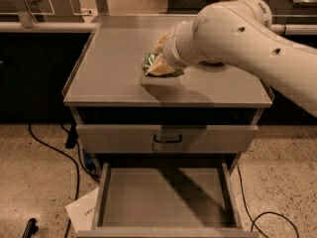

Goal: Pick green can from middle drawer and place on counter

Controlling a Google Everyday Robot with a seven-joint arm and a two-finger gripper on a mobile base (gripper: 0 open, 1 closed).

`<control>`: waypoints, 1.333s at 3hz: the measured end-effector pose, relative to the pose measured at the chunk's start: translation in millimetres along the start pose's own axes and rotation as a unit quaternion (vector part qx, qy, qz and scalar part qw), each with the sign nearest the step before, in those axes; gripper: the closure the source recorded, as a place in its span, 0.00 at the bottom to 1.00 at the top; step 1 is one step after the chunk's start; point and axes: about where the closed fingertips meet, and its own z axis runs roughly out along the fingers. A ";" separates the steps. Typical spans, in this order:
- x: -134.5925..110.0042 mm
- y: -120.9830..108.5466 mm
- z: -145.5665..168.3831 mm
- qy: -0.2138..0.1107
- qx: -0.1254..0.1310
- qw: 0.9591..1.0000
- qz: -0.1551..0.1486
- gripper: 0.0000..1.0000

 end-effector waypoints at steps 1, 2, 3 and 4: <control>11.4 8.6 18.1 0.012 -0.022 1.000 -0.006 0.82; 11.4 9.0 18.5 0.012 -0.022 1.000 -0.006 0.58; 11.4 9.0 18.5 0.012 -0.022 1.000 -0.006 0.35; 11.4 9.0 18.4 0.012 -0.022 1.000 -0.006 0.12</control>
Offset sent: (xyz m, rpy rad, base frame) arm 0.0074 0.0005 -0.0181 -0.0271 0.0314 0.0099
